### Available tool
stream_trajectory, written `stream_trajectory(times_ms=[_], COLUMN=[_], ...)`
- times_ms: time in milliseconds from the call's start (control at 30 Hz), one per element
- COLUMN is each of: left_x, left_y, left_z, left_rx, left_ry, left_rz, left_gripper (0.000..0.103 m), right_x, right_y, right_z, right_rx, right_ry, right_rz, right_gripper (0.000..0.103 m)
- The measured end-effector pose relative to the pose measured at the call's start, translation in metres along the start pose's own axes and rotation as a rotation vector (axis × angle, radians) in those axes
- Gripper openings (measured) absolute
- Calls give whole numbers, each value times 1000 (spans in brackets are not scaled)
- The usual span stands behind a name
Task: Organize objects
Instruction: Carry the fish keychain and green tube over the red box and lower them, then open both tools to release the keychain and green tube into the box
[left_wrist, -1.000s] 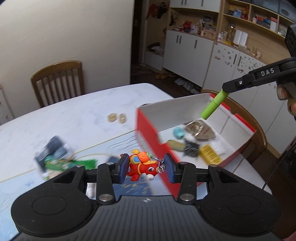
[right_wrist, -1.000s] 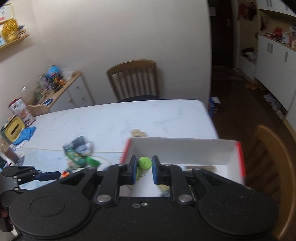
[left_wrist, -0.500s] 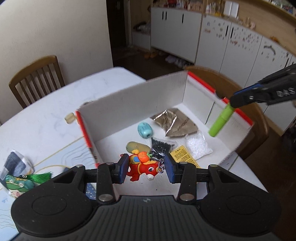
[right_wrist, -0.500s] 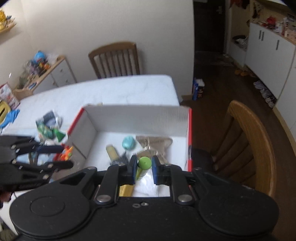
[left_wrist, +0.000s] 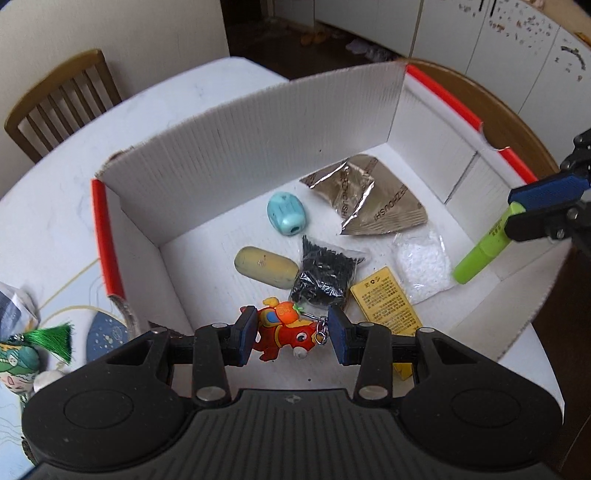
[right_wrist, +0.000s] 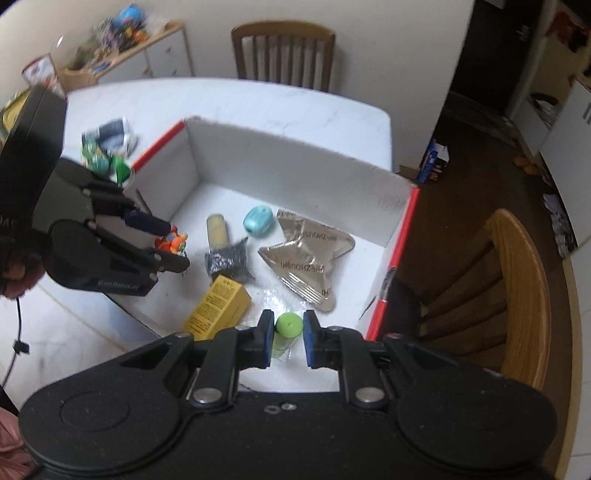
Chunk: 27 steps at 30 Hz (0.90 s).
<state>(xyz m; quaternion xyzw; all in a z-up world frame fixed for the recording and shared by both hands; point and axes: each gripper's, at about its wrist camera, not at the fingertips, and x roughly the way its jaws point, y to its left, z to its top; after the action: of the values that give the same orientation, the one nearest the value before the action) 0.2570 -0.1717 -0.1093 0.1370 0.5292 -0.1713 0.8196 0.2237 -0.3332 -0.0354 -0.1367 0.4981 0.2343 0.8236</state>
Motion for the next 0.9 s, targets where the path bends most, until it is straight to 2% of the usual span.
stream_trajectory(times_ms=[333, 467, 700, 900], left_x=[23, 30, 32, 25], left_y=[-5, -6, -6, -4], left_z=[9, 9, 5, 5], left_rx=[-5, -7, -28, -57], left_ry=[79, 103, 103, 80], left_rz=[0, 0, -14, -18], left_gripper=[41, 41, 42, 58], right_x=[33, 48, 48, 41], right_y=[-6, -10, -20, -23], right_z=[17, 22, 19, 15], right_rx=[-22, 9, 42, 72], right_ry=[27, 39, 24, 0], right_rz=[4, 10, 50, 87], right_gripper=[15, 15, 16, 20])
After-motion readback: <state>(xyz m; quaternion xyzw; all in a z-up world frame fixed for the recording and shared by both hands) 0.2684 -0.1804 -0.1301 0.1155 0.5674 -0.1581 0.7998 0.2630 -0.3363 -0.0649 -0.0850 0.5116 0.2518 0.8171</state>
